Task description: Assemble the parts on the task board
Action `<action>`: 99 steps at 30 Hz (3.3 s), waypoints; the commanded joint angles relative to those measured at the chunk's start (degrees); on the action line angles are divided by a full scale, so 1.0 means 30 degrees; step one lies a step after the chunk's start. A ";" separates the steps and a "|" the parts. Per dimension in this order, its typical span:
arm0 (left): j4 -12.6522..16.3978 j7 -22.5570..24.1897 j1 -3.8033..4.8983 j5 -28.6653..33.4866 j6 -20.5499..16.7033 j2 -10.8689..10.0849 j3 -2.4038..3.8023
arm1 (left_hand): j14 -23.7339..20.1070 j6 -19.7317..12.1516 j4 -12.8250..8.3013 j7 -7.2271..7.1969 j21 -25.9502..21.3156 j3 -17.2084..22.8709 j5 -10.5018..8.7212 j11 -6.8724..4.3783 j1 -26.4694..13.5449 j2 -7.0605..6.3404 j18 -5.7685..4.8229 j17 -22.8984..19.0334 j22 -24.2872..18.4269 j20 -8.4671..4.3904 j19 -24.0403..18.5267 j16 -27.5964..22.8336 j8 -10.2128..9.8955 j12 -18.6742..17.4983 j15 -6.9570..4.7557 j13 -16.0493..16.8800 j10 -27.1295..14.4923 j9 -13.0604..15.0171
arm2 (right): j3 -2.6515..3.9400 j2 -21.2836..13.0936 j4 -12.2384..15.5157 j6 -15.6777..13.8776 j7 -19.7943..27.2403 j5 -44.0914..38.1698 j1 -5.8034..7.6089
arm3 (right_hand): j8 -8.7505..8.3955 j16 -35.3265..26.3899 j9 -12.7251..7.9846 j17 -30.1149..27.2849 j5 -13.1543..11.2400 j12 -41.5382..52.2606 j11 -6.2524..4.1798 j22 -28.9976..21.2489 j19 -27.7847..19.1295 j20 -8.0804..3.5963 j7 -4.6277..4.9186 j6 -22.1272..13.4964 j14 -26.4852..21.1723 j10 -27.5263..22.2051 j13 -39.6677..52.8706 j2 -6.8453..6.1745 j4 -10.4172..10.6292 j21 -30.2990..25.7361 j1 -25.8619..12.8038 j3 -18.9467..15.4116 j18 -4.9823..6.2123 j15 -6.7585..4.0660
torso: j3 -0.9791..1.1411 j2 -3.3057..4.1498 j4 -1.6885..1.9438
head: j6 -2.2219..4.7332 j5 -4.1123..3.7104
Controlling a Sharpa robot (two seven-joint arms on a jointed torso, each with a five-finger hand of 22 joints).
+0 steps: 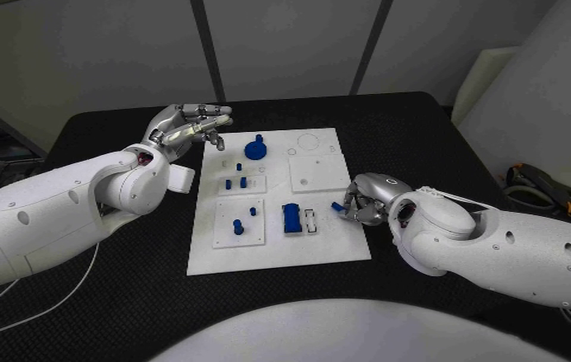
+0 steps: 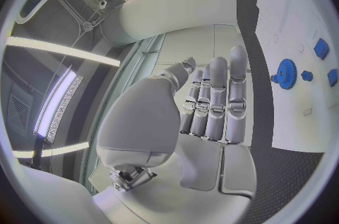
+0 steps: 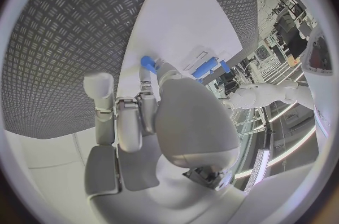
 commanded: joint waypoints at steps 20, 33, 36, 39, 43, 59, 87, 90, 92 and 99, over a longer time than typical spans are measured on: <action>0.0020 -0.0008 0.0016 0.0063 0.0199 0.0046 0.0013 | -0.0176 -0.0110 -0.0010 0.0005 -0.0105 -0.0150 -0.0076 -0.0011 0.0006 0.0112 0.0108 -0.0019 -0.0029 -0.0008 -0.0067 0.0118 0.0068 0.0105 -0.0013 0.0001 -0.0134 0.0014 | -0.0163 -0.0681 0.2083 -0.2135 -0.0124 0.4562 -0.0166 | 0.0247 0.0150 0.0803 0.3877 0.0041 0.0242 0.0017 0.0309 0.0100 0.0049 -0.0098 0.0187 0.1732 0.0251 0.2048 -0.1354 -0.3663 0.0232 -0.3132 0.6051 -0.0220 -0.0002 | -0.0022 0.0003 0.0020 | -0.0012 0.0058; 0.0080 -0.0002 0.0016 0.0063 0.0202 -0.0025 0.0013 | -0.0176 -0.0110 -0.0010 0.0005 -0.0105 -0.0150 -0.0076 -0.0011 0.0006 0.0112 0.0108 -0.0019 -0.0029 -0.0008 -0.0067 0.0118 0.0068 0.0105 -0.0013 0.0001 -0.0134 0.0014 | -0.0160 0.0525 0.1469 -0.2392 0.0294 0.5969 -0.0163 | 0.0234 0.0165 0.0883 0.3902 0.0473 0.0277 -0.0005 0.0330 0.0117 0.0032 -0.0131 0.0213 0.1739 0.0273 0.2078 -0.1558 -0.3588 0.0237 -0.3714 0.6034 -0.0224 -0.0020 | -0.0006 0.0015 0.0004 | -0.0033 0.0235; 0.0094 -0.0001 0.0016 0.0063 0.0212 -0.0026 0.0013 | -0.0176 -0.0110 -0.0010 0.0005 -0.0105 -0.0150 -0.0076 -0.0011 0.0006 0.0112 0.0108 -0.0019 -0.0029 -0.0008 -0.0067 0.0118 0.0068 0.0105 -0.0013 0.0001 -0.0134 0.0014 | -0.0158 0.0776 0.1276 -0.2464 0.0371 0.6172 -0.0163 | 0.0231 0.0175 0.0901 0.3918 0.0564 0.0285 -0.0007 0.0323 0.0118 0.0030 -0.0135 0.0218 0.1743 0.0278 0.2085 -0.1585 -0.3543 0.0232 -0.3864 0.5987 -0.0223 -0.0021 | -0.0003 0.0014 0.0015 | -0.0036 0.0283; 0.0106 0.0000 0.0016 0.0063 0.0220 -0.0026 0.0013 | -0.0176 -0.0110 -0.0010 0.0005 -0.0105 -0.0150 -0.0076 -0.0011 0.0006 0.0113 0.0108 -0.0019 -0.0029 -0.0008 -0.0067 0.0118 0.0068 0.0105 -0.0013 0.0001 -0.0135 0.0014 | -0.0155 0.1029 0.1061 -0.2528 0.0456 0.6320 -0.0162 | 0.0228 0.0186 0.0930 0.3936 0.0747 0.0305 -0.0012 0.0328 0.0127 0.0029 -0.0146 0.0231 0.1747 0.0292 0.2101 -0.1641 -0.3436 0.0231 -0.4154 0.5837 -0.0226 -0.0022 | 0.0018 0.0023 0.0022 | -0.0038 0.0296; 0.0120 0.0001 0.0016 0.0063 0.0222 -0.0027 0.0013 | -0.0183 -0.0116 -0.0012 0.0006 -0.0113 -0.0155 -0.0072 -0.0011 0.0030 0.0138 0.0110 -0.0036 -0.0034 -0.0008 -0.0063 0.0133 0.0082 0.0122 -0.0015 0.0002 -0.0146 0.0015 | -0.0152 0.1276 0.0779 -0.2566 0.0527 0.6625 -0.0161 | 0.0216 0.0201 0.0969 0.3960 0.1085 0.0332 -0.0021 0.0347 0.0146 0.0025 -0.0161 0.0248 0.1753 0.0310 0.2122 -0.1650 -0.3212 0.0234 -0.4597 0.5562 -0.0230 -0.0026 | -0.0007 0.0014 0.0004 | -0.0033 0.0318; 0.0145 -0.0032 0.0016 0.0063 0.0288 -0.0048 0.0015 | -0.0188 -0.0125 0.0015 0.0015 -0.0120 -0.0184 -0.0078 -0.0003 -0.0005 0.0140 0.0107 -0.0047 -0.0039 -0.0003 -0.0061 0.0143 0.0089 0.0130 -0.0008 0.0003 -0.0158 0.0014 | -0.0146 0.1745 0.0524 -0.2777 0.0682 0.7066 -0.0161 | 0.0160 0.0231 0.1151 0.4009 0.4098 0.0398 -0.0034 0.0338 0.0204 0.0007 -0.0190 0.0344 0.1762 0.0348 0.2185 -0.1907 -0.1810 0.0176 -0.6408 0.3528 -0.0238 -0.0049 | -0.0006 0.0009 -0.0006 | -0.0123 0.0396; 0.0134 -0.0053 0.0018 0.0063 0.0278 -0.0085 0.0015 | -0.0188 -0.0125 0.0015 0.0015 -0.0120 -0.0184 -0.0078 -0.0003 -0.0005 0.0140 0.0107 -0.0047 -0.0039 -0.0003 -0.0061 0.0143 0.0089 0.0130 -0.0008 0.0003 -0.0158 0.0014 | -0.0146 0.1751 0.0469 -0.2894 0.0986 0.7121 -0.0160 | -0.0135 0.0197 0.1285 0.3964 0.5777 0.0371 0.0013 0.0223 0.0202 0.0035 -0.0157 0.0331 0.1750 0.0317 0.2192 -0.1603 -0.0349 -0.0006 -0.7003 -0.1230 -0.0214 -0.0007 | -0.0001 -0.0007 -0.0012 | -0.0143 0.0434; 0.0135 -0.0049 0.0018 0.0063 0.0275 -0.0085 0.0015 | -0.0188 -0.0125 0.0015 0.0015 -0.0120 -0.0184 -0.0078 -0.0003 -0.0005 0.0140 0.0107 -0.0047 -0.0039 -0.0003 -0.0061 0.0143 0.0089 0.0130 -0.0008 0.0003 -0.0158 0.0014 | -0.0147 0.1619 0.0498 -0.2795 0.1039 0.7053 -0.0159 | -0.0144 0.0196 0.1290 0.3963 0.5793 0.0362 0.0004 0.0225 0.0202 0.0031 -0.0168 0.0336 0.1750 0.0310 0.2186 -0.1578 -0.0378 -0.0009 -0.6807 -0.1320 -0.0211 -0.0012 | -0.0003 -0.0002 -0.0012 | -0.0136 0.0427; 0.0138 -0.0047 0.0018 0.0063 0.0271 -0.0088 0.0015 | -0.0188 -0.0125 0.0015 0.0015 -0.0120 -0.0184 -0.0078 -0.0003 -0.0005 0.0140 0.0107 -0.0047 -0.0039 -0.0003 -0.0061 0.0143 0.0089 0.0130 -0.0008 0.0003 -0.0158 0.0014 | -0.0148 0.1492 0.0513 -0.2636 0.1088 0.6935 -0.0158 | -0.0157 0.0188 0.1298 0.3951 0.5779 0.0353 -0.0001 0.0205 0.0192 0.0026 -0.0170 0.0345 0.1747 0.0301 0.2181 -0.1572 -0.0502 -0.0028 -0.6430 -0.1450 -0.0207 -0.0020 | -0.0006 -0.0004 -0.0013 | -0.0137 0.0424; 0.0126 -0.0053 0.0017 0.0063 0.0230 -0.0115 0.0015 | -0.0191 -0.0133 0.0027 0.0015 -0.0126 -0.0199 -0.0078 -0.0001 -0.0017 0.0142 0.0106 -0.0055 -0.0043 0.0000 -0.0061 0.0149 0.0092 0.0135 -0.0005 0.0002 -0.0168 0.0013 | -0.0152 0.1043 0.0677 -0.2054 0.1477 0.6135 -0.0156 | -0.0267 0.0164 0.1324 0.3920 0.2481 0.0291 0.0066 0.0135 0.0142 0.0072 -0.0091 0.0319 0.1739 0.0249 0.2139 -0.1719 -0.1192 -0.0122 -0.5000 -0.2679 -0.0205 0.0041 | -0.0002 -0.0011 -0.0013 | -0.0158 0.0461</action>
